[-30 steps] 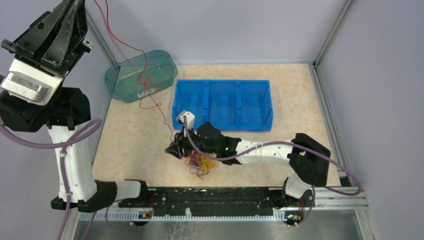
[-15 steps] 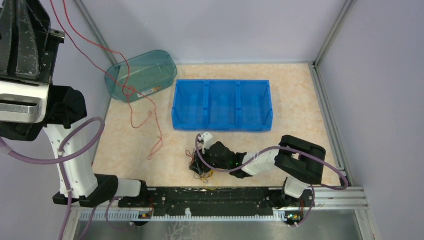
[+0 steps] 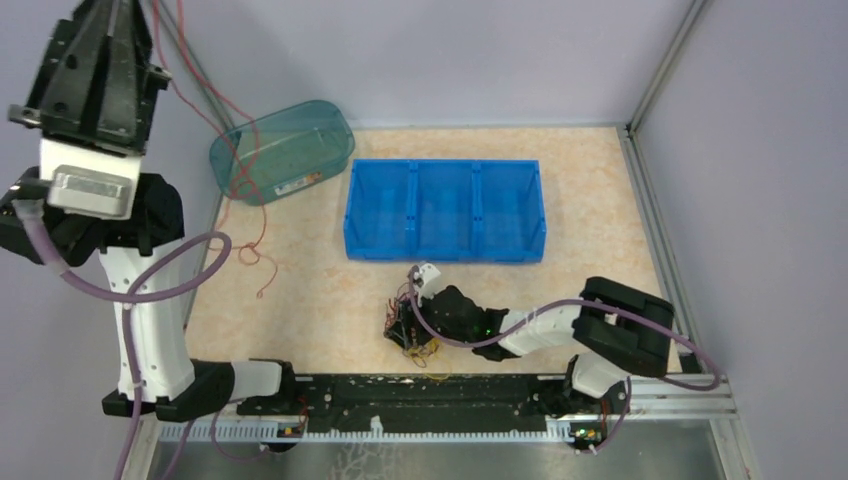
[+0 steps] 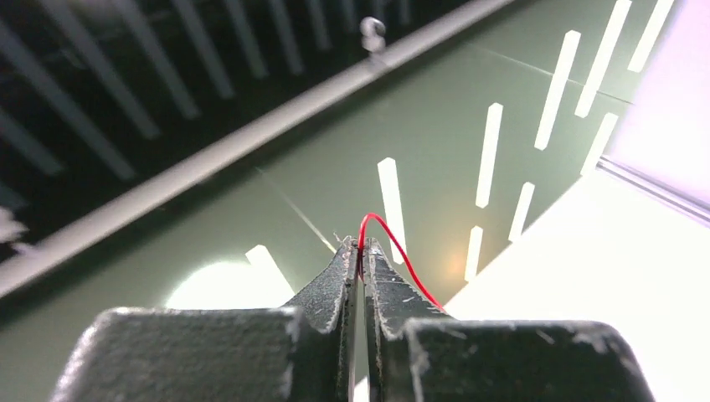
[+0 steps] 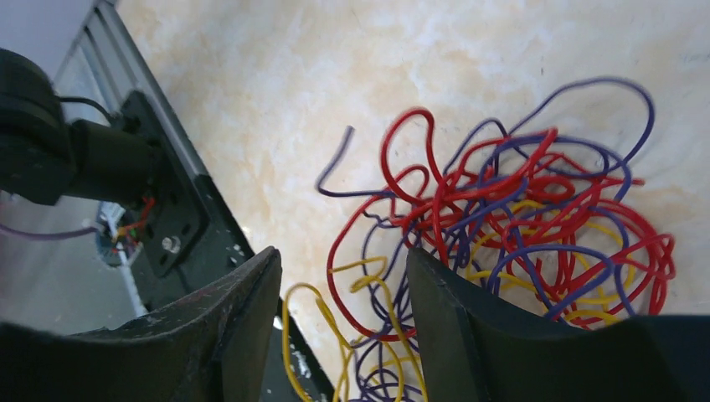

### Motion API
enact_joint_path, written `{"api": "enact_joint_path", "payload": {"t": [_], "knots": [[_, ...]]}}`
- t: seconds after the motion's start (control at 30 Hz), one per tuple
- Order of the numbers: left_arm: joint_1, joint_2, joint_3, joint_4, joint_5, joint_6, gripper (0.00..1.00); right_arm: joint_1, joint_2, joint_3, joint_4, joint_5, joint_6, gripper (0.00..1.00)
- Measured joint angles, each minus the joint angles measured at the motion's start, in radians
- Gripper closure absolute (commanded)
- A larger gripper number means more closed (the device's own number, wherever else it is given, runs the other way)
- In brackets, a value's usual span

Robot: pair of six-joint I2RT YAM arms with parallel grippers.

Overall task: Untangle the cables
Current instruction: Untie the cable, then place the cable in the bin.

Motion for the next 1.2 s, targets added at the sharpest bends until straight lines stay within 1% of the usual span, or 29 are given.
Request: {"api": "enact_joint_path", "payload": {"t": [0.13, 0.3, 0.37, 0.47, 0.53, 0.67, 0.8, 1.0, 1.2], "knots": [[0.000, -0.040, -0.123, -0.065, 0.102, 0.013, 0.91, -0.004, -0.135, 0.006, -0.068, 0.008, -0.011, 0.35], [0.000, -0.040, -0.227, -0.127, 0.137, 0.046, 0.92, -0.005, -0.306, 0.043, -0.155, 0.042, -0.032, 0.28], [0.000, -0.040, -0.280, -0.145, 0.142, 0.056, 0.92, -0.006, -0.373, 0.056, -0.190, 0.068, -0.043, 0.27], [-0.004, -0.047, -0.370, -0.161, 0.149, 0.077, 0.95, -0.014, -0.443, 0.056, -0.231, 0.093, -0.052, 0.27], [-0.022, -0.059, -0.449, -0.171, 0.147, 0.104, 0.96, -0.033, -0.493, 0.056, -0.274, 0.119, -0.050, 0.29], [-0.103, -0.085, -0.592, -0.179, 0.124, 0.198, 0.97, -0.066, -0.573, 0.056, -0.365, 0.205, -0.012, 0.30], [-0.175, -0.094, -0.696, -0.182, 0.099, 0.294, 0.98, -0.071, -0.653, 0.056, -0.446, 0.288, 0.021, 0.31], [-0.203, -0.080, -0.771, -0.182, 0.049, 0.394, 0.99, -0.071, -0.752, 0.056, -0.526, 0.360, 0.036, 0.31], [-0.209, -0.047, -0.809, -0.168, 0.009, 0.437, 0.99, -0.071, -0.781, 0.056, -0.574, 0.380, 0.039, 0.31]]}}
